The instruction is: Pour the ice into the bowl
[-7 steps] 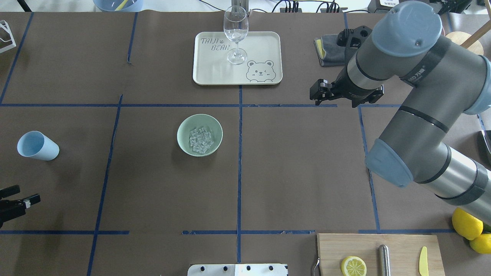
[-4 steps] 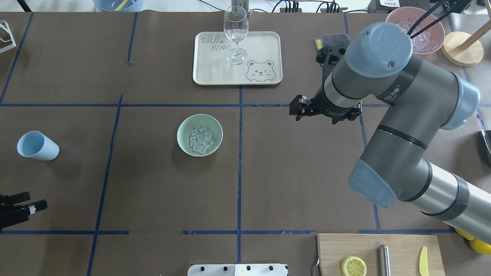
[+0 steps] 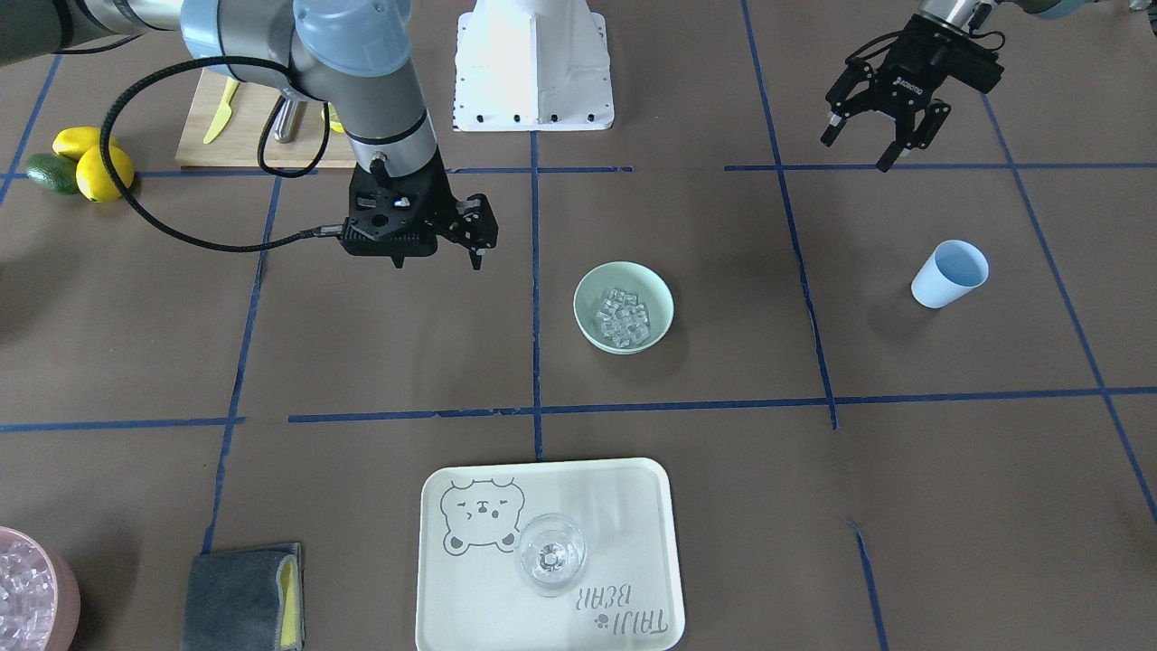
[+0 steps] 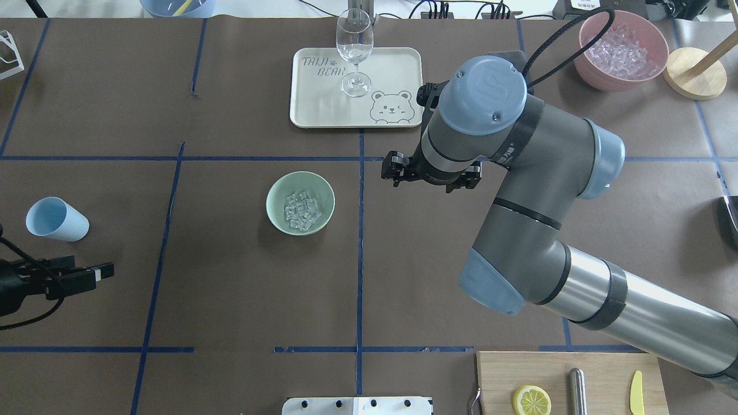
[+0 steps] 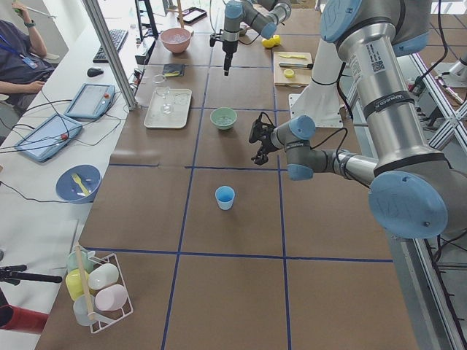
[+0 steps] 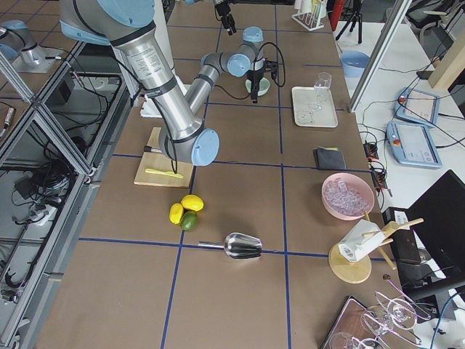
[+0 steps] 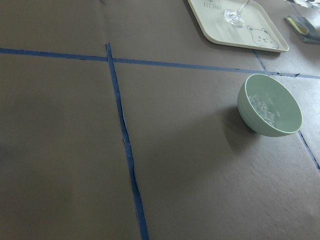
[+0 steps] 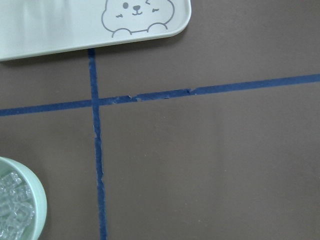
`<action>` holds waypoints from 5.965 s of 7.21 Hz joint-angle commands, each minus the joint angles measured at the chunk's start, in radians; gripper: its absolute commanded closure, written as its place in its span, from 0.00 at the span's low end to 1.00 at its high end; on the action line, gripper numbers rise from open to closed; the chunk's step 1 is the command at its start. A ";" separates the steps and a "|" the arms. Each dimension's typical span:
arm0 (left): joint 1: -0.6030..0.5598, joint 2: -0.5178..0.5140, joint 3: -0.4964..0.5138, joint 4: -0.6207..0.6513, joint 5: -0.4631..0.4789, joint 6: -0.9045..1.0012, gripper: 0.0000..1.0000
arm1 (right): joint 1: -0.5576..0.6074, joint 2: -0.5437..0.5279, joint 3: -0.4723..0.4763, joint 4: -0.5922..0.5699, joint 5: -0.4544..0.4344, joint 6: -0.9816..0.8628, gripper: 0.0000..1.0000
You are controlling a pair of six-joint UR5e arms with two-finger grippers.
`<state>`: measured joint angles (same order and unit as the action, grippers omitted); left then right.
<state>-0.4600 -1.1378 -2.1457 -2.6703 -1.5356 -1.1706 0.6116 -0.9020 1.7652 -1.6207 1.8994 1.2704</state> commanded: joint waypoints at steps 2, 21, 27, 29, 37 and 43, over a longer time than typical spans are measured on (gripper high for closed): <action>-0.243 -0.095 -0.056 0.243 -0.255 0.132 0.00 | -0.029 0.105 -0.217 0.142 -0.005 0.046 0.00; -1.029 -0.560 0.369 1.064 -0.572 1.234 0.00 | 0.127 -0.016 0.107 -0.031 0.096 -0.114 1.00; -1.080 -0.519 0.417 1.132 -0.738 1.243 0.00 | 0.562 -0.439 0.076 0.023 0.313 -0.717 1.00; -1.080 -0.519 0.417 1.129 -0.739 1.241 0.00 | 0.562 -0.587 -0.011 0.309 0.341 -0.633 1.00; -1.080 -0.519 0.417 1.123 -0.738 1.241 0.00 | 0.545 -0.744 -0.205 0.590 0.532 -0.548 1.00; -1.080 -0.520 0.418 1.119 -0.738 1.243 0.00 | 0.514 -0.744 -0.198 0.643 0.531 -0.560 0.00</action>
<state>-1.5391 -1.6586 -1.7273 -1.5508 -2.2733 0.0721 1.1240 -1.6448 1.5600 -1.0120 2.4418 0.7130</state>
